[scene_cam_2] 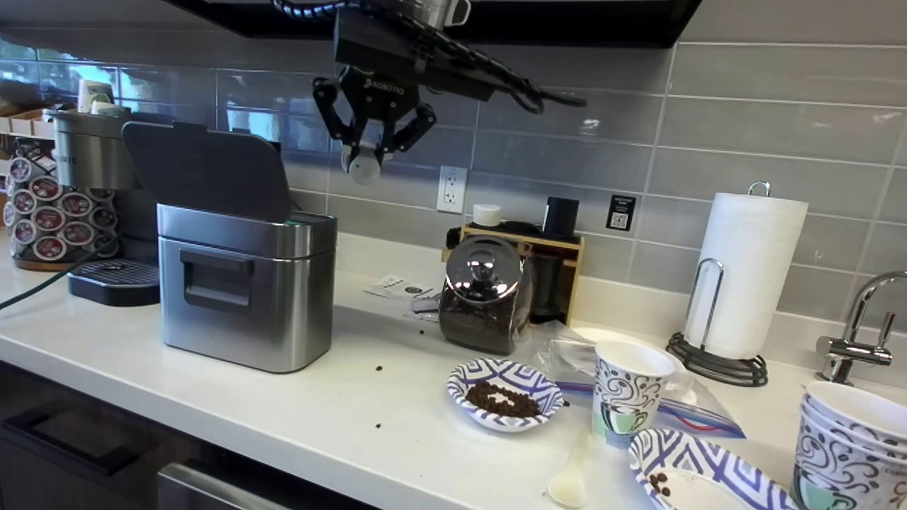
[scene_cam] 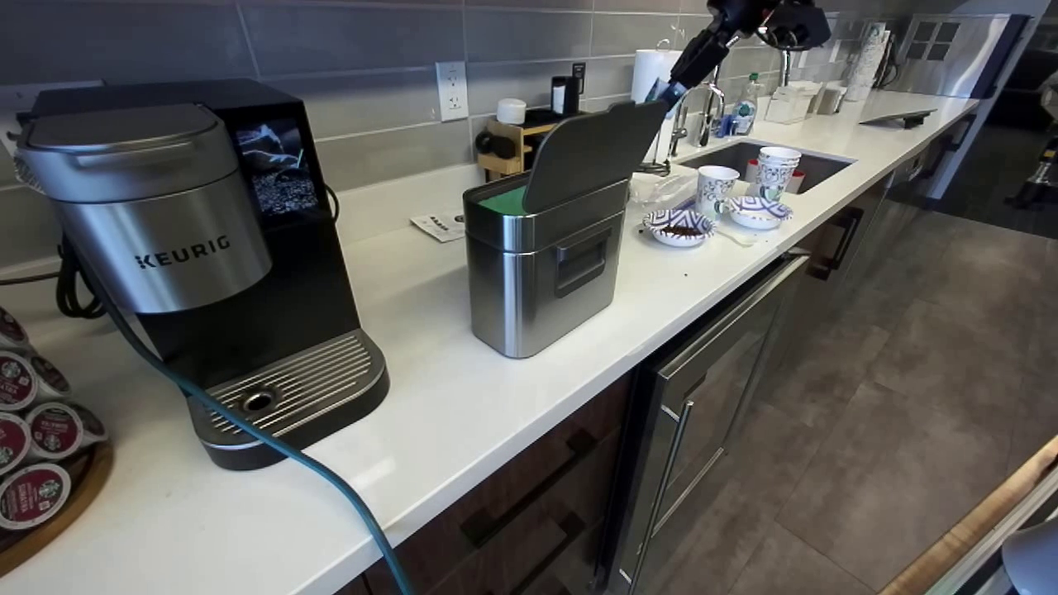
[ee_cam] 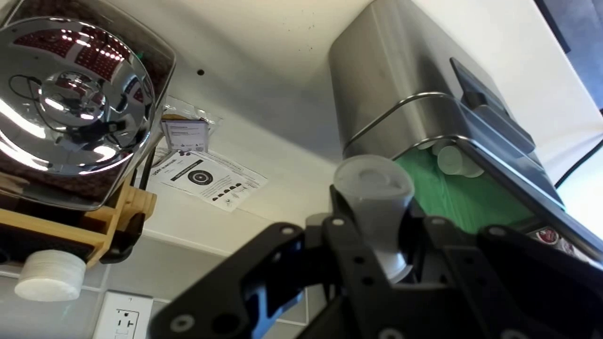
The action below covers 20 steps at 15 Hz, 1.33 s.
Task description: Open the silver bin, pick up the small white container and put it inside the silver bin
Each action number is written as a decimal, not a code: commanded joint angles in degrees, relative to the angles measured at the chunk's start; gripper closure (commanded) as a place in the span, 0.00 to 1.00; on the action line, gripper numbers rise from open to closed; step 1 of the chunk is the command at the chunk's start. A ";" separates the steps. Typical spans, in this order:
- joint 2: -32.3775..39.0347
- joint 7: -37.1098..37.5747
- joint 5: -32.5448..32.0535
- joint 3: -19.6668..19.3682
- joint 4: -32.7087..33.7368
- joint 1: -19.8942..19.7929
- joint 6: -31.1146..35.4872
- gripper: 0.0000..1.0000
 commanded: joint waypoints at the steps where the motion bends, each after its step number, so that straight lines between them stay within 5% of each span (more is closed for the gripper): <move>1: -0.41 -1.25 2.91 -0.59 -0.03 0.68 0.22 0.93; 8: 2.96 -4.79 13.57 0.56 6.31 2.49 -3.93 0.93; 20: 13.90 -2.37 11.13 3.22 18.75 1.98 -19.37 0.93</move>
